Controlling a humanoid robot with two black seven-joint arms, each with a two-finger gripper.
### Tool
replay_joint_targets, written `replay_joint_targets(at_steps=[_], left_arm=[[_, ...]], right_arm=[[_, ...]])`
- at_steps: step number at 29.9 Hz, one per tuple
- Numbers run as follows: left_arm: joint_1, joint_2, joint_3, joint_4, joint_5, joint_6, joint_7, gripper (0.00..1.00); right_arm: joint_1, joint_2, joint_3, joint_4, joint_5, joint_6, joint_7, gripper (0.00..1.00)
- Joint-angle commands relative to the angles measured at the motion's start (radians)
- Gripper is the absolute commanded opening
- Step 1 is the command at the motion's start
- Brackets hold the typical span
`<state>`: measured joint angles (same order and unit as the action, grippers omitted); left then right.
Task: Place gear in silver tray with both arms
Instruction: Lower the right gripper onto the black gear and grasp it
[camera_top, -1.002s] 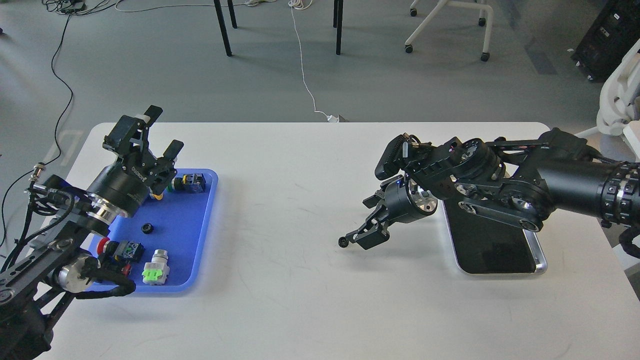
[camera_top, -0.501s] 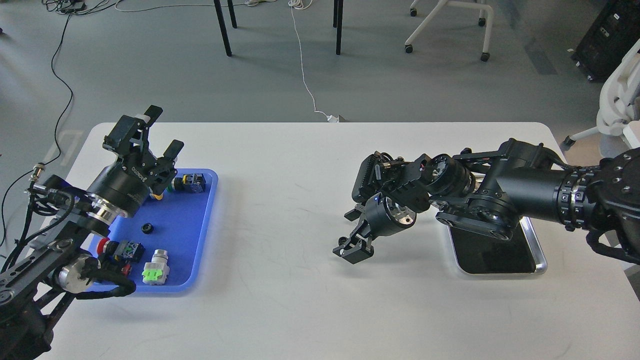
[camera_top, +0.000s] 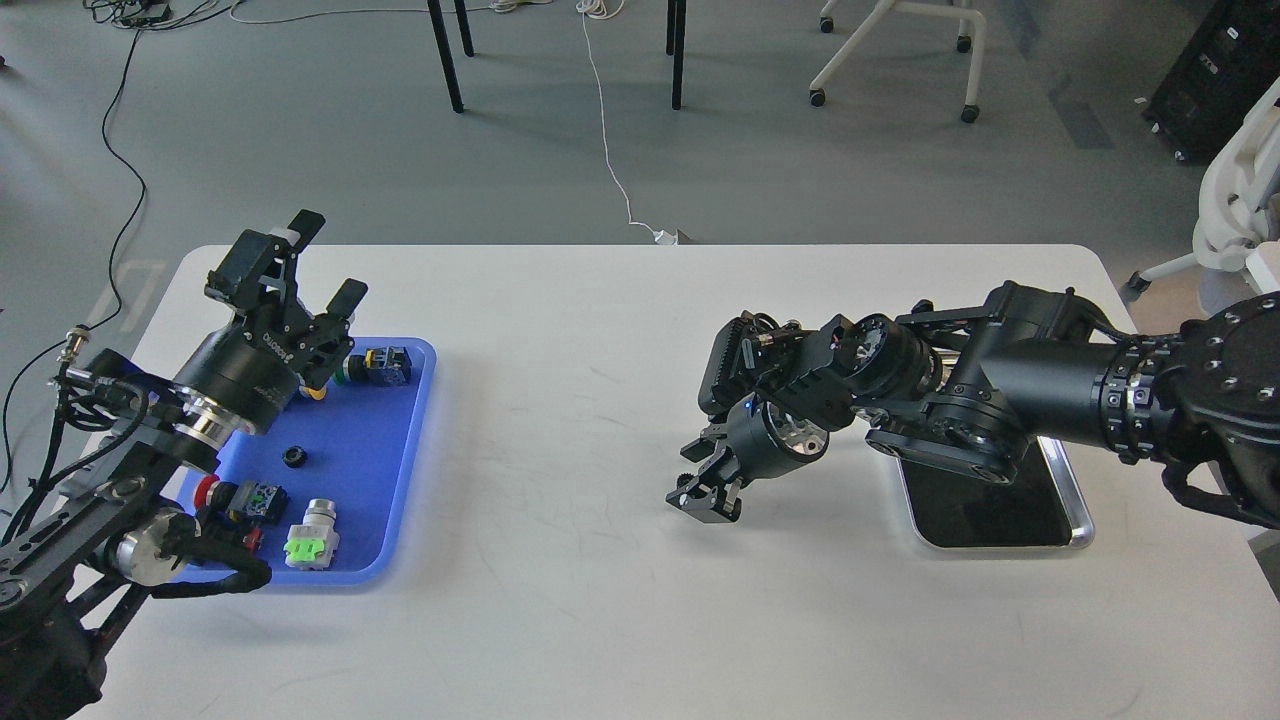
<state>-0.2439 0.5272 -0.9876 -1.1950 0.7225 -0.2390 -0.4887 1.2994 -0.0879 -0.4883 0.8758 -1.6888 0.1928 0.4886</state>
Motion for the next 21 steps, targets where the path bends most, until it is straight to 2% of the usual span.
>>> replay_joint_targets(at_steps=[1, 8, 11, 21], left_arm=[[0.0, -0.001, 0.0, 0.0, 0.0, 0.001, 0.0, 0.98], [0.0, -0.001, 0.001, 0.0, 0.0, 0.0, 0.0, 0.98], [0.0, -0.001, 0.0, 0.0, 0.0, 0.0, 0.0, 0.98], [0.0, -0.001, 0.0, 0.0, 0.0, 0.0, 0.0, 0.98]], right_arm=[[0.0, 0.0, -0.001, -0.005, 0.0, 0.0, 0.0, 0.46], [0.0, 0.0, -0.016, -0.006, 0.001, -0.001, 0.0, 0.46], [-0.002, 0.0, -0.016, -0.008, 0.001, -0.001, 0.0, 0.38], [-0.002, 0.011, -0.015, -0.008, 0.003, -0.001, 0.0, 0.38]])
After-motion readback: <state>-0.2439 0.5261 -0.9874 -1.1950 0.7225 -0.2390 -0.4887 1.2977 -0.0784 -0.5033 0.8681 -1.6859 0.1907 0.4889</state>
